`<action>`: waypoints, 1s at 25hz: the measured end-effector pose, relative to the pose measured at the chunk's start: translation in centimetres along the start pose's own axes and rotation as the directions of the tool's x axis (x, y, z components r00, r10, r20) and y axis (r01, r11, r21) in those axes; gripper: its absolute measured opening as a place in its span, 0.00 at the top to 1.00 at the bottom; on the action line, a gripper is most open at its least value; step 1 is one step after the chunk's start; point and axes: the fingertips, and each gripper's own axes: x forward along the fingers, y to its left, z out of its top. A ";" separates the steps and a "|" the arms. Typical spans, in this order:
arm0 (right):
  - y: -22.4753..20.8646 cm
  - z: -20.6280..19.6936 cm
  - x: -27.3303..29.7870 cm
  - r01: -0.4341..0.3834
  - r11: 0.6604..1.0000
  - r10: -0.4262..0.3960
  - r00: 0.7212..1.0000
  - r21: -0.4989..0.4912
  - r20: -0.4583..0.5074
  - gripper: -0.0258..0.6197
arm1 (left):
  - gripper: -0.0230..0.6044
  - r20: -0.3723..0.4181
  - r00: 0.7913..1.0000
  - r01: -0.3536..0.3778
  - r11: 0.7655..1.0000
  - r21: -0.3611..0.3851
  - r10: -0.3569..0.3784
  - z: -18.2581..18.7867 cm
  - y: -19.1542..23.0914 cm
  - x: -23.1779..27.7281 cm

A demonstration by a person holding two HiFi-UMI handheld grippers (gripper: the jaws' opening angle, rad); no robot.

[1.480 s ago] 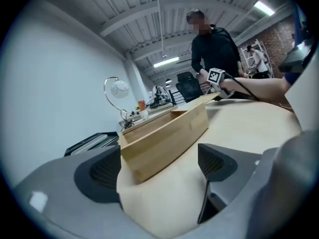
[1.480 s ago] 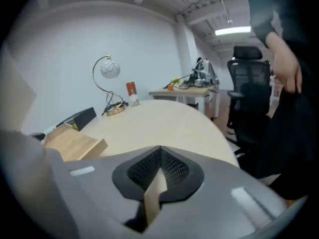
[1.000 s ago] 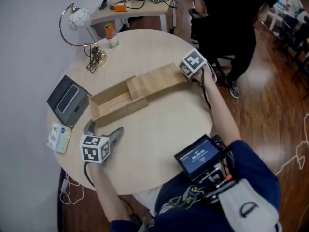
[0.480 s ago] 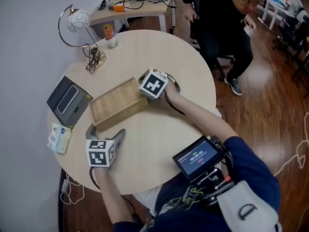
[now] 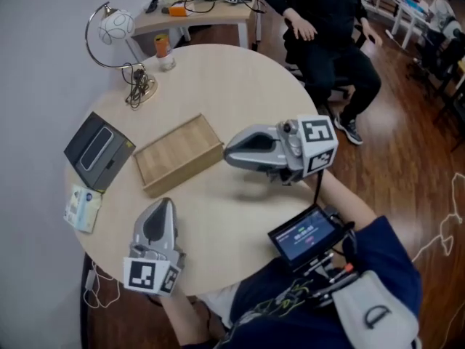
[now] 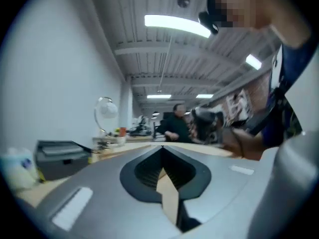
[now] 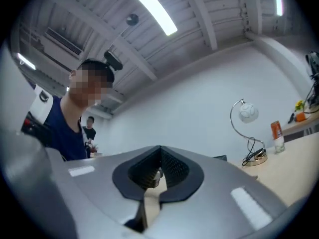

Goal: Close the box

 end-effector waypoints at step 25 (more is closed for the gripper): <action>-0.8 -14.0 3.2 0.131 0.989 -0.150 0.906 -0.074 -0.395 0.93 | 0.96 -0.109 0.953 0.271 0.957 -0.101 -0.281 -5.5 -6.4 2.9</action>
